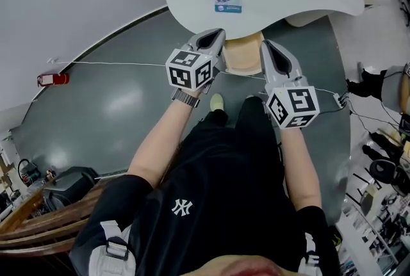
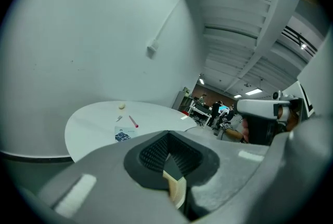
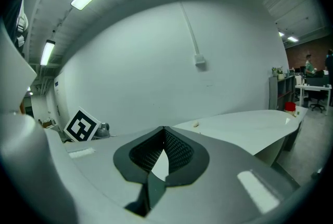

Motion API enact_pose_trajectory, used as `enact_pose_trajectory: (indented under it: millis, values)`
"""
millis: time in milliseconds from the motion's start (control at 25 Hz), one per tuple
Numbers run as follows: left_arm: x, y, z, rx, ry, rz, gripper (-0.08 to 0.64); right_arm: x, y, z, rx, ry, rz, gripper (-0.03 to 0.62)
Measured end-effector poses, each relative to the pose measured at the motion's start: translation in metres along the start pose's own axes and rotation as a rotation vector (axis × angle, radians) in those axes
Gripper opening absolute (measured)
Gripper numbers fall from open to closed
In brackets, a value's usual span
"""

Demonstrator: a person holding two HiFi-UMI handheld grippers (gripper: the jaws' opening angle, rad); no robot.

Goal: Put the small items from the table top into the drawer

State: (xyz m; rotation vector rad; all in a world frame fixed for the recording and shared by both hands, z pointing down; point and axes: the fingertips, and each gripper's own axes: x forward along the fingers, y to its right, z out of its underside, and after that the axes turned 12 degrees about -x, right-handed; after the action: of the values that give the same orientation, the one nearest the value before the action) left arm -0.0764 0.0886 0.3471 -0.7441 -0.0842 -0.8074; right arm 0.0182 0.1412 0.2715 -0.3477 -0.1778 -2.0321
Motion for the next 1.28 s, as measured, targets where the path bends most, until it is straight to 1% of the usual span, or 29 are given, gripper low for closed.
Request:
enact_pose_trajectory:
  millis: [160,280,480,720,880,1080,1200,1280]
  values:
    - [0.016,-0.021,0.005,-0.005,-0.006,-0.055,0.000,0.022,0.007,0.012,-0.019,-0.014,-0.025,0.023]
    - [0.033,-0.040,0.009,-0.028,-0.015,-0.098,0.000,0.043,0.015,0.022,-0.024,-0.027,-0.063,0.023]
    - [0.070,-0.078,0.017,-0.120,-0.038,-0.174,0.004,0.081,0.036,0.030,-0.049,-0.034,-0.118,0.023]
    - [0.117,-0.130,0.031,-0.202,-0.068,-0.290,0.047,0.129,0.059,0.047,-0.094,-0.048,-0.220,0.023]
    - [0.137,-0.163,0.047,-0.249,-0.091,-0.370,0.066,0.156,0.071,0.066,-0.077,-0.070,-0.281,0.023]
    - [0.154,-0.193,0.058,-0.306,-0.112,-0.441,0.069,0.175,0.081,0.085,-0.054,-0.083,-0.349,0.023]
    - [0.161,-0.207,0.064,-0.341,-0.140,-0.486,0.078,0.182,0.088,0.090,-0.042,-0.098,-0.369,0.023]
    - [0.166,-0.214,0.070,-0.346,-0.176,-0.521,0.085,0.186,0.095,0.092,-0.030,-0.103,-0.369,0.023]
